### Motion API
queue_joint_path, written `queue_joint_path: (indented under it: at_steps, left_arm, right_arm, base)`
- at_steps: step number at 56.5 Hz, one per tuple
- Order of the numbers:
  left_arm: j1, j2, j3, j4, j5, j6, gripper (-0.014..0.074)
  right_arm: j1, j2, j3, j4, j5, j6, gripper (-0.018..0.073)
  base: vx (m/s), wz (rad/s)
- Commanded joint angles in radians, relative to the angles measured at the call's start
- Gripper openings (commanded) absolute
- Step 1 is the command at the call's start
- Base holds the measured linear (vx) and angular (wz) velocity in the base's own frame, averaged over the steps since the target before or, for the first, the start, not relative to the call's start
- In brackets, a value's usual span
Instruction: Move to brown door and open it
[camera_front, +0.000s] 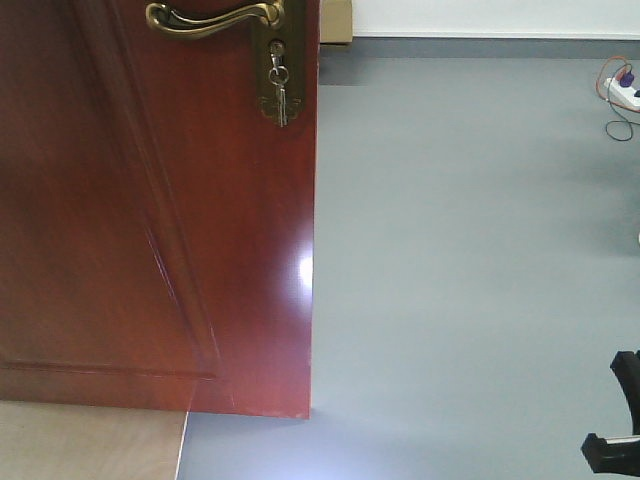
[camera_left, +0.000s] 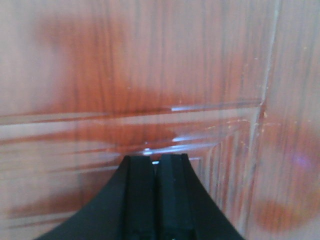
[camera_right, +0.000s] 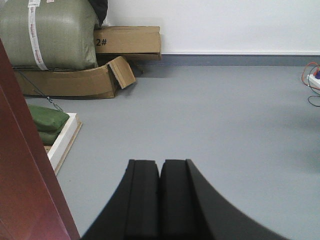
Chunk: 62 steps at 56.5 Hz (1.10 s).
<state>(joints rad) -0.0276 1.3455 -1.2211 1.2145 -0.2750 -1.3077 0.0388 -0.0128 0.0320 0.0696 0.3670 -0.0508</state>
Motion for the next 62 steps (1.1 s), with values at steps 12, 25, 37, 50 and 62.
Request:
queue_joint_path:
  at_steps: [12,25,37,50,62]
  left_arm:
    - [-0.003,-0.031,-0.034,-0.030,-0.021,-0.004,0.0036]
    - [-0.003,-0.031,-0.034,-0.030,-0.021,-0.004,0.0036]
    - [-0.003,-0.031,-0.034,-0.030,-0.021,-0.004,0.0036]
    - [-0.003,-0.031,-0.034,-0.030,-0.021,-0.004,0.0036]
    - [-0.003,-0.031,-0.034,-0.030,-0.021,-0.004,0.0036]
  right_arm:
    - [0.000,-0.006,0.004,-0.003,-0.077,-0.006,0.0000]
    - [0.000,-0.006,0.004,-0.003,-0.077,-0.006,0.0000]
    - [0.000,-0.006,0.004,-0.003,-0.077,-0.006,0.0000]
    - [0.000,-0.006,0.004,-0.003,-0.077,-0.006,0.0000]
    - [0.000,-0.006,0.004,-0.003,-0.077,-0.006,0.0000]
  base:
    - [0.00,0.00]
    - [0.00,0.00]
    - [0.00,0.00]
    - [0.00,0.00]
    - [0.00,0.00]
